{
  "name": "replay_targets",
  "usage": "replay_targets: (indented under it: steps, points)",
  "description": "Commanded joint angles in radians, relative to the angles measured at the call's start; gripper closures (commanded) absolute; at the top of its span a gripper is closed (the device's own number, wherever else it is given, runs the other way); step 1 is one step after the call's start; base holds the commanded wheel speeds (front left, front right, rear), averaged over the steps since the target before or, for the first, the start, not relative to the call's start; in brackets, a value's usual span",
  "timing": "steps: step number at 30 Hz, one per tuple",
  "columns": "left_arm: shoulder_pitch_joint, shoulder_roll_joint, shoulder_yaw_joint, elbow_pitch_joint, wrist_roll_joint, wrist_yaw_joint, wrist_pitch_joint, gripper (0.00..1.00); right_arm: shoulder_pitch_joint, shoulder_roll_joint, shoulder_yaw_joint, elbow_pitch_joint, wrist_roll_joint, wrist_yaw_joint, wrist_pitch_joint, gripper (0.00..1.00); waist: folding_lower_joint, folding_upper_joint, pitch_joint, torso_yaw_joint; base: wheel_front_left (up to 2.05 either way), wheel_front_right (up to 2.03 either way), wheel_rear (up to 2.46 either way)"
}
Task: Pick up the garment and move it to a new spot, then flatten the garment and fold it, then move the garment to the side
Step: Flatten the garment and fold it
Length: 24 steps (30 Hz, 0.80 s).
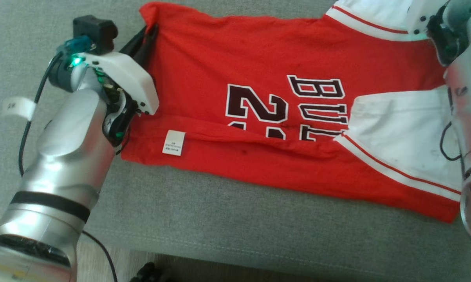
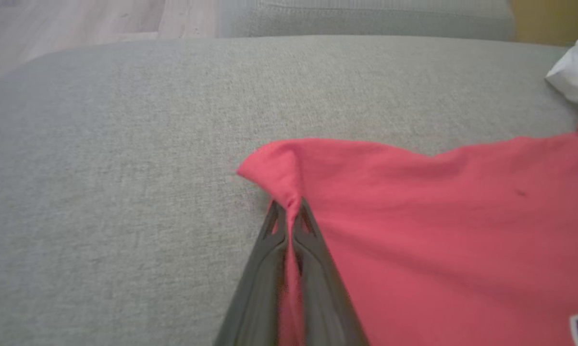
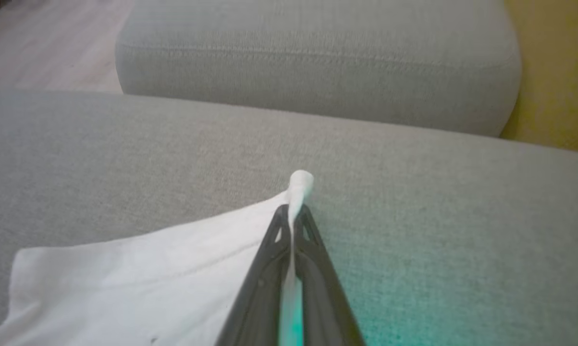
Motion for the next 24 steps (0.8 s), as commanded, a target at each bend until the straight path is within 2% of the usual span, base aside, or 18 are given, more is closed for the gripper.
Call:
replay_targets:
  steps: [1,8,12,19,24]
  points:
    - [-0.049,0.047,0.048,-0.006,-0.010,0.005,-0.041,1.00,-0.043,0.010,-0.001,-0.036,-0.017,0.003,-0.061,1.00,-0.0001,0.0000,-0.008,-0.008,0.00,0.00,0.00]
    - [-0.042,0.055,0.068,0.036,-0.025,0.011,-0.096,1.00,-0.043,0.018,-0.026,-0.033,-0.019,0.003,-0.209,1.00,-0.0001,0.0000,-0.040,-0.036,0.00,0.00,0.00]
    - [-0.020,0.061,0.084,0.045,-0.034,0.014,-0.125,1.00,-0.027,0.040,-0.012,-0.020,0.018,0.003,-0.270,1.00,-0.0001,0.0000,-0.068,-0.060,0.00,0.00,0.00]
    - [0.064,0.067,0.114,0.032,-0.033,0.026,-0.147,1.00,0.075,0.068,0.073,-0.058,0.164,0.003,-0.360,1.00,-0.0001,0.0000,-0.139,-0.107,0.00,0.00,0.00]
    - [0.169,0.072,0.164,-0.025,-0.023,0.053,-0.148,1.00,0.220,0.063,0.175,-0.146,0.299,0.003,-0.376,1.00,-0.0001,0.0000,-0.207,-0.136,0.00,0.00,0.00]
